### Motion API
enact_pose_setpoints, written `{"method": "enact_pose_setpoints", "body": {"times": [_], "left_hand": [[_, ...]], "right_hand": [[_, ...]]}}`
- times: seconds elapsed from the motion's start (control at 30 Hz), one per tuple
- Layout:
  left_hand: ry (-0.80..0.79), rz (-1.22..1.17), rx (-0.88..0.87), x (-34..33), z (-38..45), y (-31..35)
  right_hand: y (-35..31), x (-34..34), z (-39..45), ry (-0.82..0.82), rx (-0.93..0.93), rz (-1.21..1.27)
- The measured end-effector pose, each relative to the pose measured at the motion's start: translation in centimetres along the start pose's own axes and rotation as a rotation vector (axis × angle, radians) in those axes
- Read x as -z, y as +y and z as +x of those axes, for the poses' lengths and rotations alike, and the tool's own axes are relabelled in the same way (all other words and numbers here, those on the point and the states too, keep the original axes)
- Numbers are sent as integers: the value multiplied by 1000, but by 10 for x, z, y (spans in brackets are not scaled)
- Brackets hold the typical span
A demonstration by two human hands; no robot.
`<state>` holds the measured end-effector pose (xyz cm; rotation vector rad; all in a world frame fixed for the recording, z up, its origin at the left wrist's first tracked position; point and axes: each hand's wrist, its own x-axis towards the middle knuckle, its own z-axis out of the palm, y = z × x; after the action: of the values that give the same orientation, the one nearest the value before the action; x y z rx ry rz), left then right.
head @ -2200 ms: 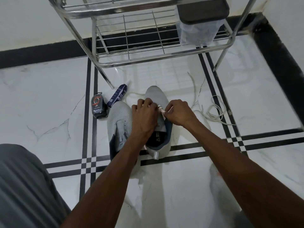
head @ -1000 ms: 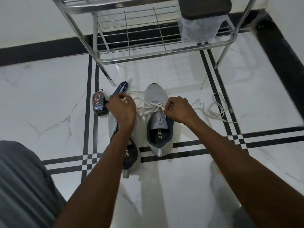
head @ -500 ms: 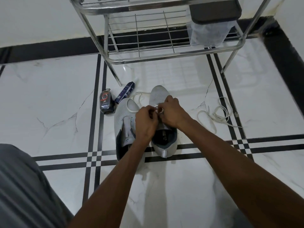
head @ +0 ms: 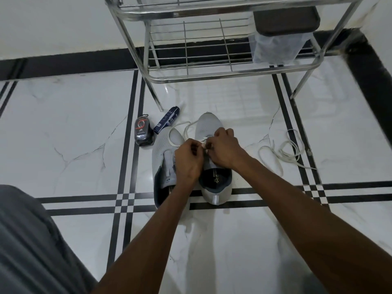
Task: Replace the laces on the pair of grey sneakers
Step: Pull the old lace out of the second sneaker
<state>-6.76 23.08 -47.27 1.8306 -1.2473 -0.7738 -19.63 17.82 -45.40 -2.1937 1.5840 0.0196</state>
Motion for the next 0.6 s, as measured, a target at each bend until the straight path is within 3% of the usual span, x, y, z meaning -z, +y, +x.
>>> {"method": "enact_pose_setpoints", "body": {"times": [0.17,0.27,0.33,0.4,0.53,0.6], "left_hand": [[15,-3,-1,2,-2,-3],[27,-3,19,2,0,-1],[27,6,25,2,0,0],[33,6,36,2,-2,-1],[18,13,32,-1,-2,2],[8,12,28,0,-1,2]], "right_hand": [[5,2,-2,120,87,-47],[27,26,2,524,-235,162],[46,42,3,670,-447,248],[49,43,1,597,-393,235],[11,16,-4,140,-82,129],[-6,1,-3,18,-19,49]]}}
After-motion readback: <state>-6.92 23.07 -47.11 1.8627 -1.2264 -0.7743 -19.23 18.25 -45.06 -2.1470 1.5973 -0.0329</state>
